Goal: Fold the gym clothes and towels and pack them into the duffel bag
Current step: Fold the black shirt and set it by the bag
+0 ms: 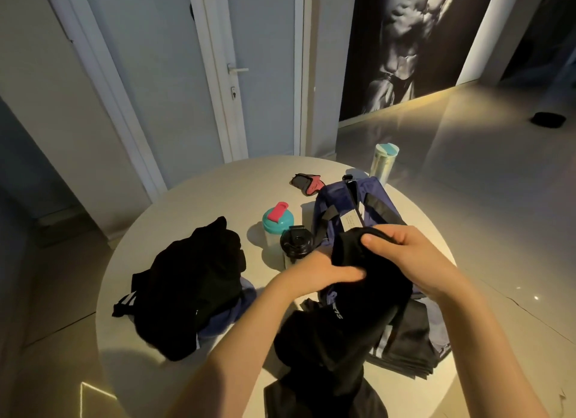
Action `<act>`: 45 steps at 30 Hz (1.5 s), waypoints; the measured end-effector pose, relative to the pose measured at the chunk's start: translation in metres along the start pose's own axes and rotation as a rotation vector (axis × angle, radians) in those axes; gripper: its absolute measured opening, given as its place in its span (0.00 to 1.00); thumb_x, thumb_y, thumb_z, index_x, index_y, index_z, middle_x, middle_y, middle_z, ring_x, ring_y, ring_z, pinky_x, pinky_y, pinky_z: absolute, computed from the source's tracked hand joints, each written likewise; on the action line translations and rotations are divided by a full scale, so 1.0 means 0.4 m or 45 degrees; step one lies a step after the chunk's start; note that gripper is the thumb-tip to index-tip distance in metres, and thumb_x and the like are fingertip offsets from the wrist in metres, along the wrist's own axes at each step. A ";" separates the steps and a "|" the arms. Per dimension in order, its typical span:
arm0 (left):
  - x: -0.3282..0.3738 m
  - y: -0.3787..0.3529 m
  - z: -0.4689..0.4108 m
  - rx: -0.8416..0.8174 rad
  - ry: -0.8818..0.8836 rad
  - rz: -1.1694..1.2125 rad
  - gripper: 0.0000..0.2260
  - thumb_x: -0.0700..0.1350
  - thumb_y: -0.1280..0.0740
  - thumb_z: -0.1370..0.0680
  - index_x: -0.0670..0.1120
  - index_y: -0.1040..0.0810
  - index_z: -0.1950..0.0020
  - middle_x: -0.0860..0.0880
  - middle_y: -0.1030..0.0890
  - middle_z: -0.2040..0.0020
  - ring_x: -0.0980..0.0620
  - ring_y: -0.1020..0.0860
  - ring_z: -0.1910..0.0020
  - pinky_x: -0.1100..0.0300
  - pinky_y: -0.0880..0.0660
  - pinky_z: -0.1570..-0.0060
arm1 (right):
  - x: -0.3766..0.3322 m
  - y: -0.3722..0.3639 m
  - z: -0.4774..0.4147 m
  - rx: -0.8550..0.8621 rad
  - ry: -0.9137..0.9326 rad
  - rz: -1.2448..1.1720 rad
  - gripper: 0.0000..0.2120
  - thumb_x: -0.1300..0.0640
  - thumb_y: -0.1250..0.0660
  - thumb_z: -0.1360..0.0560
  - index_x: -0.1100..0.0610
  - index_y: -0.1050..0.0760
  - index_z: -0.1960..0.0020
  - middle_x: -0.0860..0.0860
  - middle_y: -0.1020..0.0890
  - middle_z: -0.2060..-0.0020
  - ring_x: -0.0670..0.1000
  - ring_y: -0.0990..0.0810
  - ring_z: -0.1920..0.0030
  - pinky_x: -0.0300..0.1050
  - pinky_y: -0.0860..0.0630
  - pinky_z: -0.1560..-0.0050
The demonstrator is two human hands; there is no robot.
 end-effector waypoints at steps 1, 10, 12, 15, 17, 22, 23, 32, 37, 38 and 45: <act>0.005 0.011 -0.002 0.002 -0.019 -0.025 0.05 0.48 0.31 0.24 0.55 0.24 0.50 0.58 0.21 0.56 0.60 0.22 0.53 0.63 0.26 0.47 | 0.010 0.013 0.001 0.066 -0.021 0.010 0.09 0.58 0.38 0.22 0.59 0.19 0.53 0.55 0.16 0.62 0.52 0.18 0.59 0.39 0.22 0.57; 0.053 0.090 0.036 -0.035 -0.068 -0.847 0.13 0.51 0.29 0.27 0.48 0.29 0.65 0.54 0.30 0.69 0.60 0.30 0.71 0.68 0.35 0.71 | 0.076 0.027 -0.024 0.508 -0.064 0.087 0.13 0.55 0.38 0.21 0.63 0.20 0.51 0.61 0.19 0.57 0.59 0.22 0.55 0.43 0.26 0.58; -0.008 0.100 0.026 0.037 0.022 -0.914 0.13 0.48 0.30 0.26 0.47 0.31 0.66 0.51 0.30 0.69 0.55 0.30 0.69 0.64 0.36 0.70 | 0.074 0.019 -0.034 0.516 -0.057 0.107 0.12 0.55 0.38 0.21 0.61 0.20 0.52 0.57 0.18 0.59 0.55 0.22 0.57 0.41 0.26 0.59; -0.077 0.131 0.022 0.184 0.149 -0.645 0.09 0.48 0.34 0.24 0.47 0.25 0.63 0.47 0.24 0.65 0.54 0.25 0.64 0.62 0.29 0.64 | 0.094 0.020 -0.046 0.557 -0.092 -0.005 0.14 0.54 0.38 0.21 0.65 0.20 0.53 0.63 0.19 0.59 0.57 0.23 0.60 0.43 0.29 0.58; -0.099 0.144 0.031 0.192 0.202 -0.369 0.06 0.48 0.35 0.22 0.48 0.21 0.54 0.47 0.19 0.54 0.55 0.21 0.53 0.59 0.24 0.50 | 0.116 0.030 -0.050 0.611 -0.149 -0.079 0.14 0.53 0.38 0.21 0.63 0.20 0.55 0.61 0.19 0.59 0.55 0.25 0.60 0.44 0.30 0.57; -0.039 0.179 0.105 -0.102 0.225 -0.050 0.18 0.52 0.28 0.30 0.45 0.22 0.44 0.45 0.19 0.45 0.48 0.20 0.45 0.57 0.24 0.44 | 0.171 0.040 -0.068 0.654 -0.275 -0.126 0.13 0.50 0.38 0.21 0.58 0.20 0.54 0.56 0.18 0.59 0.56 0.22 0.56 0.49 0.25 0.51; -0.027 0.192 0.120 -0.194 0.245 -0.161 0.17 0.51 0.27 0.30 0.45 0.22 0.45 0.46 0.19 0.46 0.49 0.20 0.46 0.57 0.24 0.45 | 0.174 0.040 -0.071 0.655 -0.286 -0.139 0.13 0.50 0.38 0.21 0.58 0.20 0.54 0.56 0.18 0.59 0.56 0.23 0.56 0.49 0.25 0.51; -0.153 0.295 0.140 0.119 0.611 -0.920 0.06 0.43 0.28 0.31 0.46 0.26 0.62 0.46 0.23 0.61 0.50 0.22 0.60 0.60 0.25 0.59 | 0.209 0.020 -0.088 0.711 -0.345 -0.049 0.17 0.53 0.39 0.21 0.68 0.23 0.49 0.64 0.20 0.52 0.58 0.25 0.57 0.53 0.26 0.52; -0.174 0.325 0.166 0.311 0.435 -0.346 0.06 0.39 0.32 0.25 0.40 0.22 0.49 0.42 0.19 0.53 0.47 0.19 0.52 0.53 0.24 0.45 | 0.238 0.023 -0.092 0.750 -0.437 -0.066 0.18 0.52 0.40 0.20 0.68 0.24 0.46 0.64 0.21 0.49 0.59 0.25 0.54 0.55 0.26 0.46; -0.163 0.322 0.165 0.406 0.374 -0.163 0.07 0.39 0.34 0.24 0.40 0.21 0.48 0.40 0.19 0.51 0.45 0.20 0.49 0.51 0.26 0.42 | 0.240 0.018 -0.097 0.759 -0.454 -0.074 0.20 0.52 0.41 0.20 0.69 0.25 0.45 0.66 0.22 0.48 0.63 0.24 0.51 0.57 0.27 0.43; -0.133 0.379 0.204 0.081 0.685 -0.439 0.12 0.51 0.28 0.27 0.47 0.18 0.48 0.47 0.16 0.51 0.50 0.18 0.50 0.53 0.24 0.42 | 0.239 0.030 -0.120 0.774 -0.457 -0.056 0.23 0.48 0.43 0.20 0.70 0.25 0.47 0.66 0.22 0.51 0.62 0.25 0.53 0.57 0.28 0.42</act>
Point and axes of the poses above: each hand's wrist, its own z-axis away from the middle knuckle, its own y-axis out of the back of the hand, x = y × z, the point moved 3 cm from there along -z, towards the middle knuckle
